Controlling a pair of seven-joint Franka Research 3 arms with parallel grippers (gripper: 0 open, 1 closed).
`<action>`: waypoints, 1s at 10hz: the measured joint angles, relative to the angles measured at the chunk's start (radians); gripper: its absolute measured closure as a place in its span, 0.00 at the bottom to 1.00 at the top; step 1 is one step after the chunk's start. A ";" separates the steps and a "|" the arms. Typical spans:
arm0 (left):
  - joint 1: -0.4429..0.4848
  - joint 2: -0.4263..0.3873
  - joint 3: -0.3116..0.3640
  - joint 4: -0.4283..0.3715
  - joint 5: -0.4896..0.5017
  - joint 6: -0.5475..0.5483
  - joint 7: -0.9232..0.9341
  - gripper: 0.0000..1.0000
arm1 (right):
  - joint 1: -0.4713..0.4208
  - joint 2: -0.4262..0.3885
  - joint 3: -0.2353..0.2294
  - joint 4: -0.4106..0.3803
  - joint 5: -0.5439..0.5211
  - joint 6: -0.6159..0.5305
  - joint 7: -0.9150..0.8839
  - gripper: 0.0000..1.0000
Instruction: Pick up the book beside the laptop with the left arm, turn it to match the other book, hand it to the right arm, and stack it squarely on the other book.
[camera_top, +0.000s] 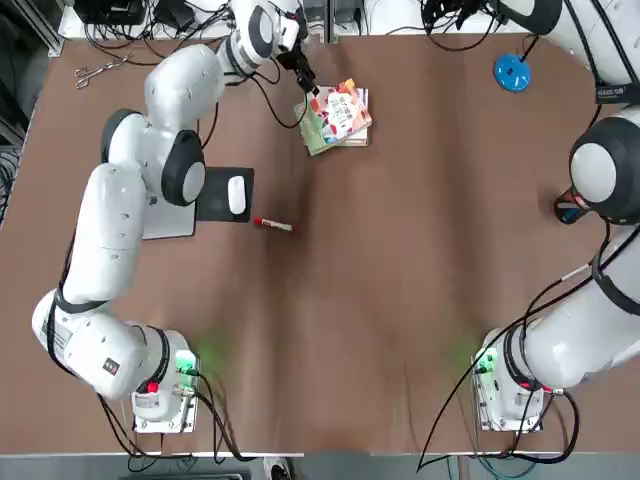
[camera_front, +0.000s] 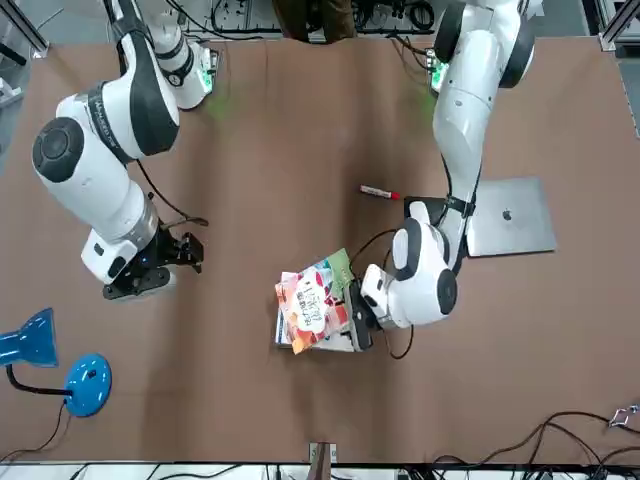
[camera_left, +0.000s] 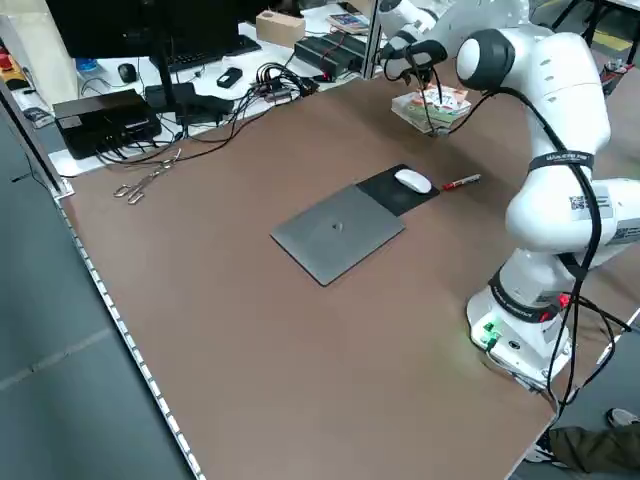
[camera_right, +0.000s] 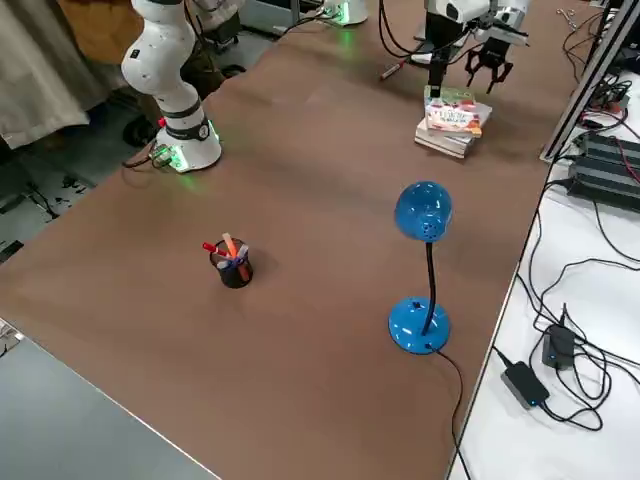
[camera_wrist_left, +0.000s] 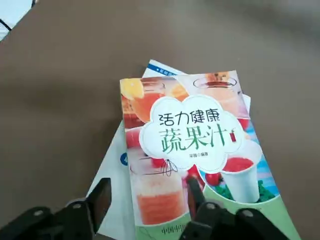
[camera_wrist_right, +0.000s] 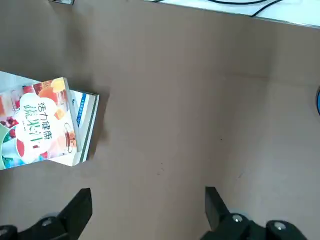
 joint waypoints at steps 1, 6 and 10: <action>0.000 -0.017 0.000 0.007 0.046 0.000 -0.094 0.30 | 0.003 0.000 0.002 0.000 0.001 0.004 0.004 0.00; 0.098 -0.167 0.046 0.011 0.186 -0.269 -0.749 0.18 | 0.122 0.072 0.013 0.002 0.009 0.170 0.378 0.49; 0.192 -0.294 0.069 0.012 0.374 -0.551 -1.049 0.00 | 0.229 0.253 0.013 0.037 0.009 0.514 0.721 1.00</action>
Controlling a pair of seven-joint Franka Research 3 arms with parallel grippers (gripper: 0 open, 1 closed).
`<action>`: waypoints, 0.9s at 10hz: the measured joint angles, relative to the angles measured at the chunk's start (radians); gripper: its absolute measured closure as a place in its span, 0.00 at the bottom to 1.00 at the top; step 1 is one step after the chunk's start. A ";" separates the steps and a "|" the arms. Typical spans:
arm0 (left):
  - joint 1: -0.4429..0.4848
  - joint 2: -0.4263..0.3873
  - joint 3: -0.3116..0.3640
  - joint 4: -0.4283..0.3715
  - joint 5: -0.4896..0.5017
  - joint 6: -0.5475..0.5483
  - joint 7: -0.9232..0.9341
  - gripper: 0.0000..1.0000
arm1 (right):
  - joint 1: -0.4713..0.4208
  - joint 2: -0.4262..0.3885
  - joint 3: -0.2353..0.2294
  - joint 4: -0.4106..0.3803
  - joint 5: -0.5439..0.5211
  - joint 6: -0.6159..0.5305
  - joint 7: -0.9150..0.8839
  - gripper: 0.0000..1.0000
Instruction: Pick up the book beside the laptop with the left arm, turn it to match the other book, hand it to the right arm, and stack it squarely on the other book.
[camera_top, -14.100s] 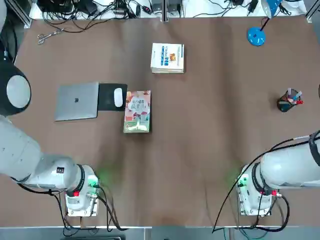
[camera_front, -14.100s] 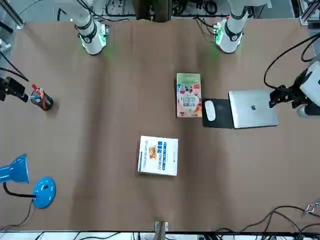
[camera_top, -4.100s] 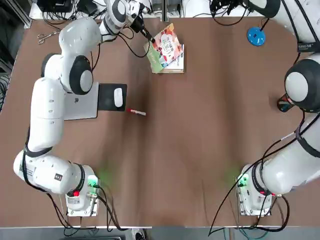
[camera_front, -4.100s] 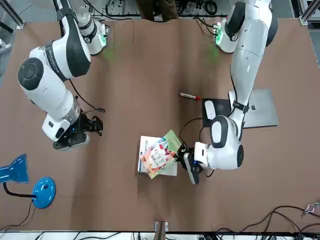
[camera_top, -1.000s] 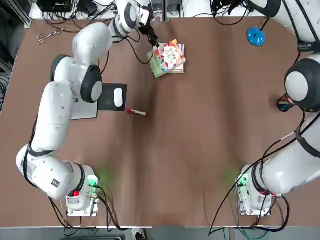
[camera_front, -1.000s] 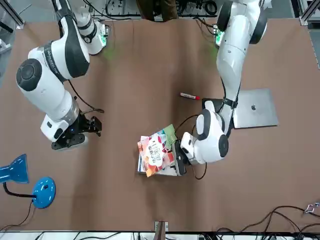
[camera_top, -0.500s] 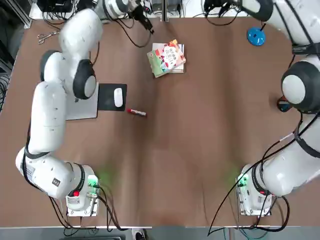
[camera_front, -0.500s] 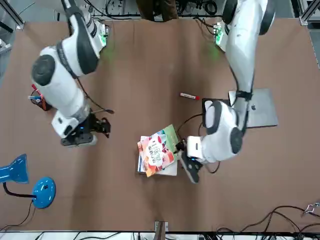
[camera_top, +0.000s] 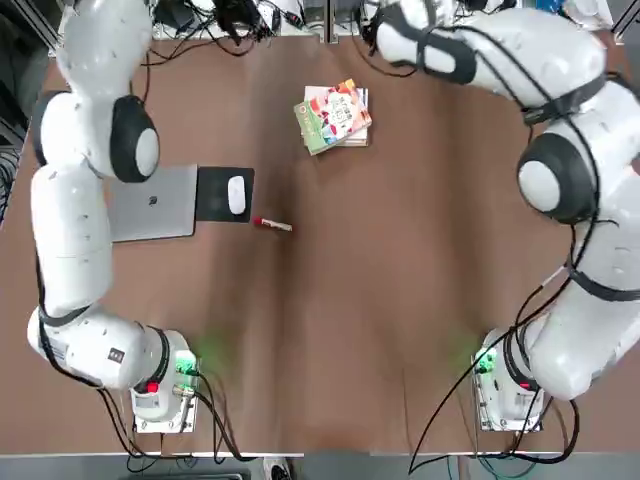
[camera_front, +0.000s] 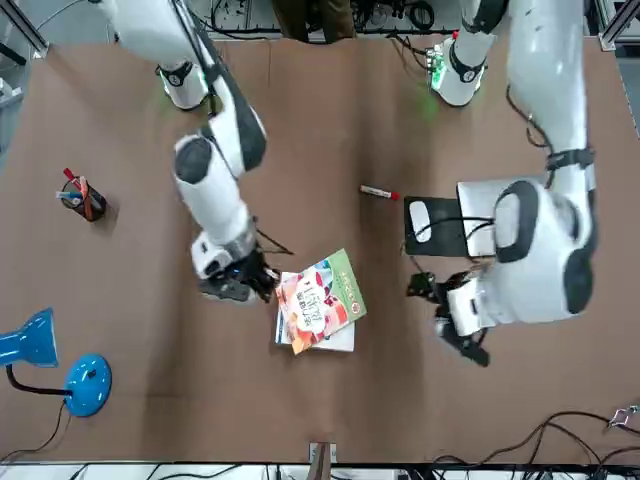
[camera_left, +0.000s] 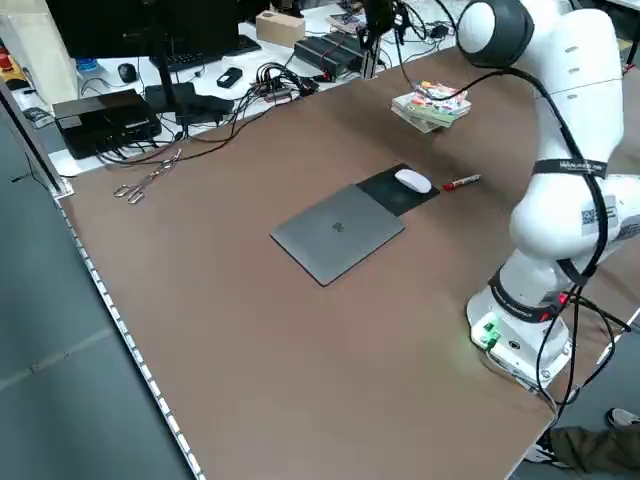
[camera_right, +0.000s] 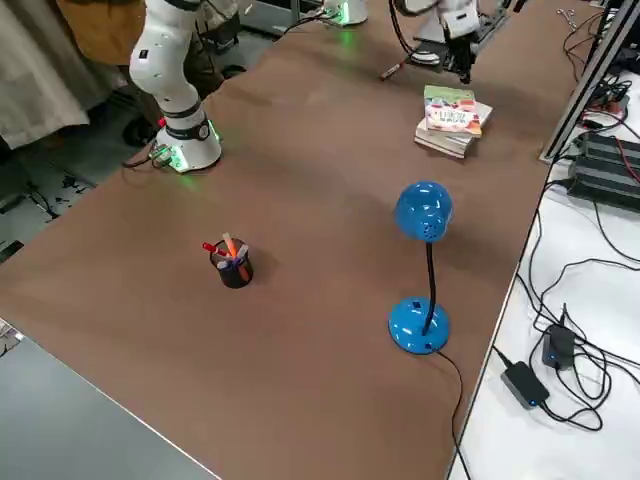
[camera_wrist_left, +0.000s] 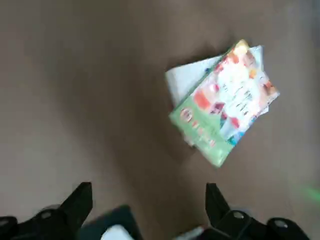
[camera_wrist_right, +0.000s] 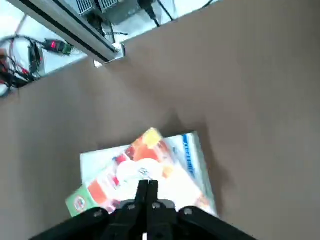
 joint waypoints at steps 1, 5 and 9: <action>-0.002 -0.038 -0.001 0.000 0.102 -0.046 -0.089 0.00 | 0.021 0.059 0.000 0.042 0.000 0.065 0.049 1.00; 0.009 -0.223 0.007 -0.095 0.205 -0.130 -0.205 0.00 | 0.042 0.331 -0.008 0.224 -0.002 0.291 0.087 1.00; 0.071 -0.449 0.010 -0.348 0.259 -0.089 -0.205 0.00 | 0.041 0.467 -0.015 0.337 -0.004 0.322 0.083 1.00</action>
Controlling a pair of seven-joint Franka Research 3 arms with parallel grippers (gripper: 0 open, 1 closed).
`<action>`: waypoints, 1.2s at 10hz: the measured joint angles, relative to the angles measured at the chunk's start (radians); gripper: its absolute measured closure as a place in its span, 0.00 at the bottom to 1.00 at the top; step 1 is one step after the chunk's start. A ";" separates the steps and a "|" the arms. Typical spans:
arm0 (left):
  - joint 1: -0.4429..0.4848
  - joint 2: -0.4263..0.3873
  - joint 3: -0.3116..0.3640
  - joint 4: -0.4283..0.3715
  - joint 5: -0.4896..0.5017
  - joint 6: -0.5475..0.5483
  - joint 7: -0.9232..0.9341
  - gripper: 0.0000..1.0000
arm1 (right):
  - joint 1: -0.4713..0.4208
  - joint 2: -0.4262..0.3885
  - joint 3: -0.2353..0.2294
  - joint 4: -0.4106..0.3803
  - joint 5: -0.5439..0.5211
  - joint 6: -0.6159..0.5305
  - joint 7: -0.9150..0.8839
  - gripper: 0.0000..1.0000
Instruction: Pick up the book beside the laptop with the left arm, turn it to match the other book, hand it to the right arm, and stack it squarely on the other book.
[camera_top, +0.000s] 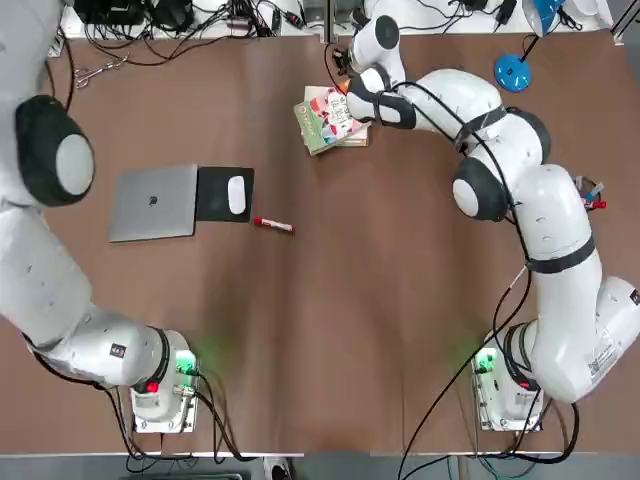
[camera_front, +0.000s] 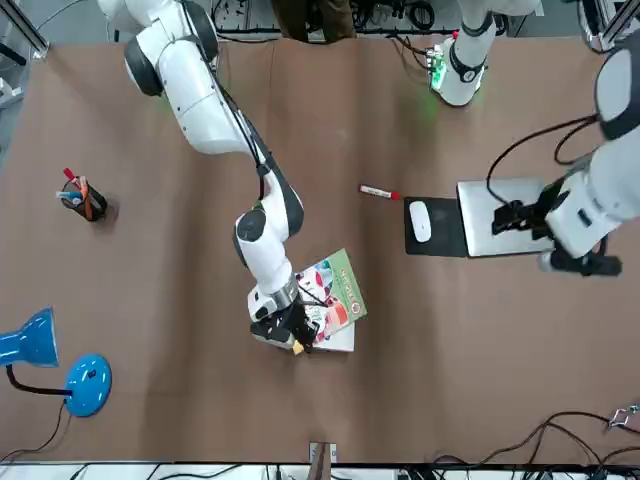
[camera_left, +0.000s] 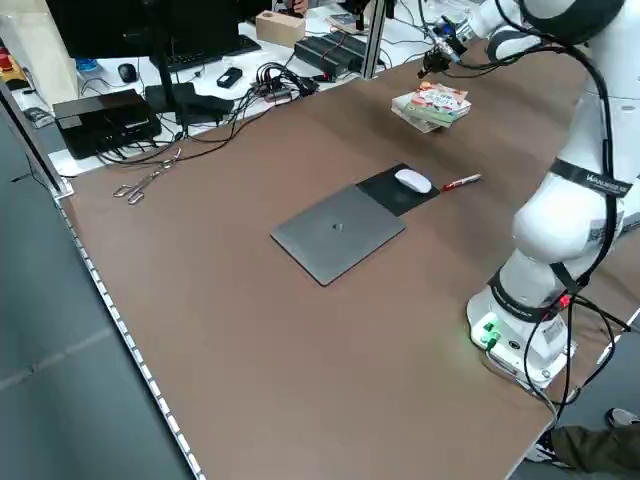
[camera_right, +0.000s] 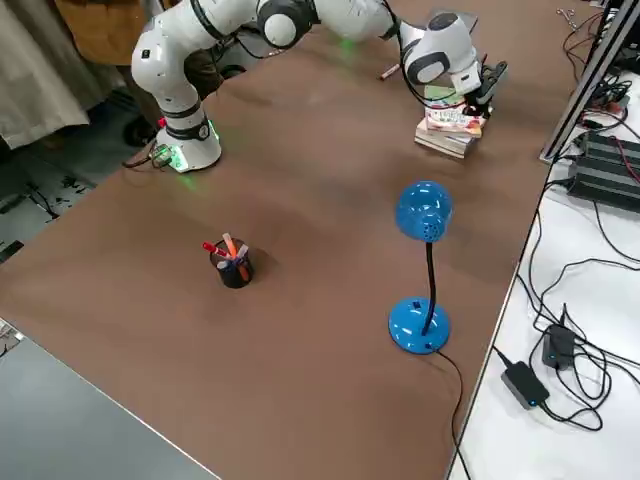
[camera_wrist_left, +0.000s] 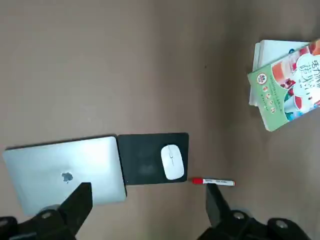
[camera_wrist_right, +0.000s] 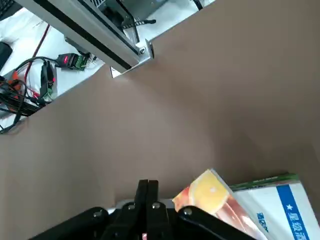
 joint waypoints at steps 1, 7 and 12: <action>0.007 -0.061 -0.007 -0.071 0.035 0.019 0.000 0.00 | 0.002 0.006 0.001 0.003 0.000 0.000 -0.001 0.99; 0.208 -0.211 -0.243 -0.207 0.128 0.042 -0.001 0.00 | 0.104 0.009 0.010 0.012 0.000 -0.030 0.000 0.97; 0.210 -0.215 -0.243 -0.210 0.128 0.039 0.005 0.04 | 0.103 0.027 0.007 0.006 0.000 -0.030 0.000 0.96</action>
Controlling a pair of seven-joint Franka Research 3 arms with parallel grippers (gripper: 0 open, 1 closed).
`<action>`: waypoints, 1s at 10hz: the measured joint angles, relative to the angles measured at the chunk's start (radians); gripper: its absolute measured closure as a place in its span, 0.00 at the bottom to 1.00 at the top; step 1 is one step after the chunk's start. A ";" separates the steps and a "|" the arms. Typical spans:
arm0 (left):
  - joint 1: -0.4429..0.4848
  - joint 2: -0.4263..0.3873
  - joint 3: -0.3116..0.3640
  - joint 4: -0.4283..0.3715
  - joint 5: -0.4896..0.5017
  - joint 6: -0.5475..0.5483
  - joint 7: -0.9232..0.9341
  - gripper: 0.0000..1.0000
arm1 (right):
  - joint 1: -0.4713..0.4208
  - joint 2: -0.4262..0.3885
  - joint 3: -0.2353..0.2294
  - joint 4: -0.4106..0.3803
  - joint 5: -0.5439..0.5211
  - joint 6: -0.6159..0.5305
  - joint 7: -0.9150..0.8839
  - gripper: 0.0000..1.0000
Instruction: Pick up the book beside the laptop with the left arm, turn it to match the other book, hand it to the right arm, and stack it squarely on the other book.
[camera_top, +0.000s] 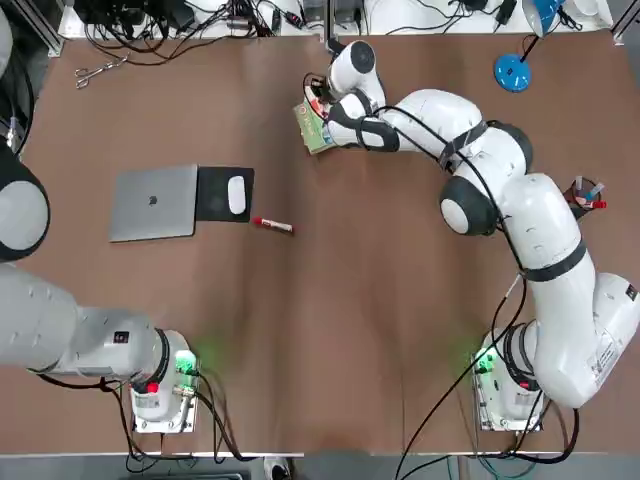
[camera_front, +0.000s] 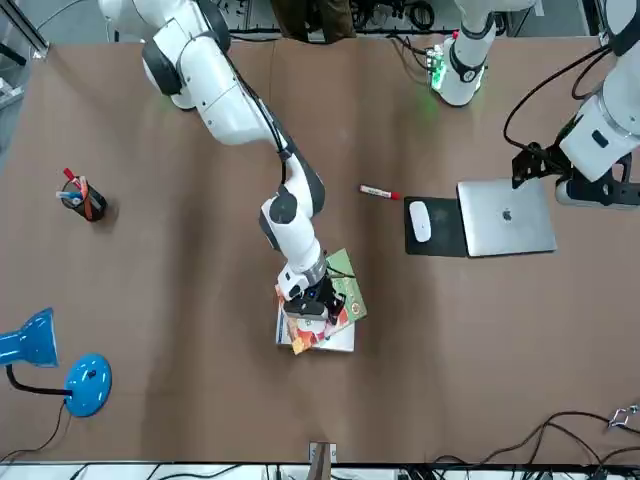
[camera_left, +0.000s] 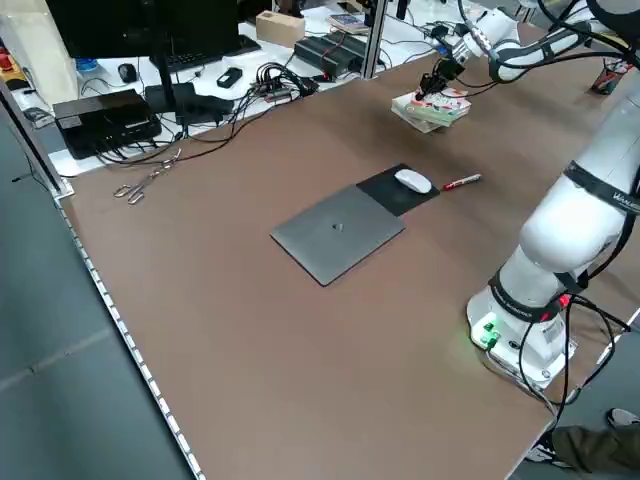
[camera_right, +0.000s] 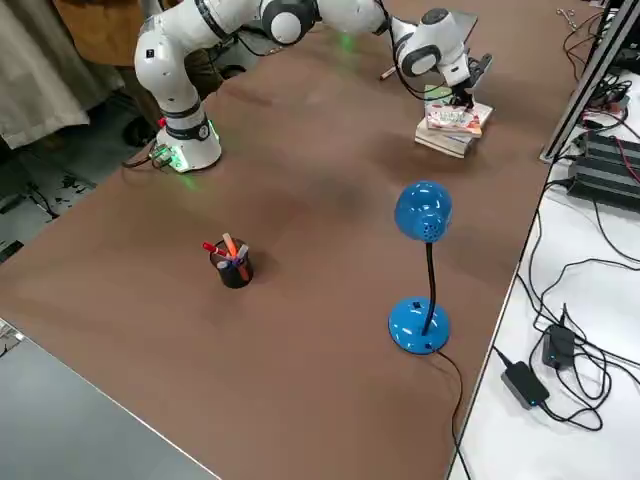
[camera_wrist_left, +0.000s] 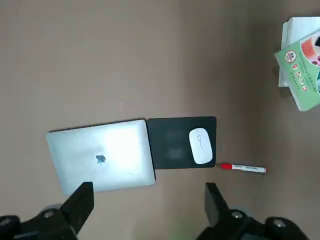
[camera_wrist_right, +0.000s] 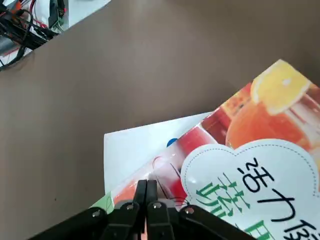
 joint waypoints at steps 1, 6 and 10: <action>0.004 -0.001 0.001 0.002 0.000 0.011 0.002 0.04 | 0.000 0.000 -0.001 0.000 0.000 0.000 0.000 0.96; 0.032 -0.002 0.001 0.005 0.000 0.069 0.008 0.00 | -0.017 0.005 0.000 0.000 0.002 0.010 0.006 0.96; 0.027 -0.002 -0.005 0.015 0.000 0.070 0.008 0.00 | -0.062 0.005 0.000 0.000 0.002 0.016 0.013 0.96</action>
